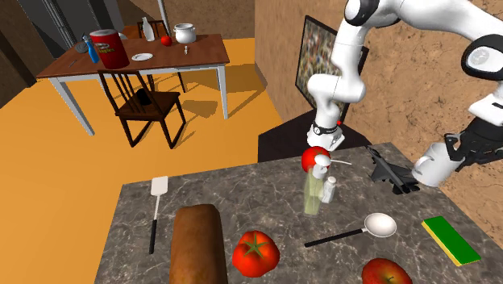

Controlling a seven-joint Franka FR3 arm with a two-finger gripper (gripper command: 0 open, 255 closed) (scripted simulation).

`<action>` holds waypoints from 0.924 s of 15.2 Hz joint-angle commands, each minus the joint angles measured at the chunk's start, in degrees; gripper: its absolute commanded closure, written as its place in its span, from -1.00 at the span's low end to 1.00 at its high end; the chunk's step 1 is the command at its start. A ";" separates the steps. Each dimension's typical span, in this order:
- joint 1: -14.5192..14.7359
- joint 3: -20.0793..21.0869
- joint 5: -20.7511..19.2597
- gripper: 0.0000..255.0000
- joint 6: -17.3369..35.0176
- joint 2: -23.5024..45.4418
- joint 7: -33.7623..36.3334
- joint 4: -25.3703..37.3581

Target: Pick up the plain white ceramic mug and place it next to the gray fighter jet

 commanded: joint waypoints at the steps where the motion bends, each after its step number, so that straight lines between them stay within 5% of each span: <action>1: 0.93 2.31 -1.68 1.00 -0.50 2.60 3.98 2.44; 6: 4.78 7.37 -8.27 1.00 -2.34 11.32 14.59 9.73; 10: 11.55 9.91 -16.43 1.00 -5.68 21.48 24.48 18.57; 14: 9.95 11.40 -17.31 1.00 -2.81 22.09 25.23 15.67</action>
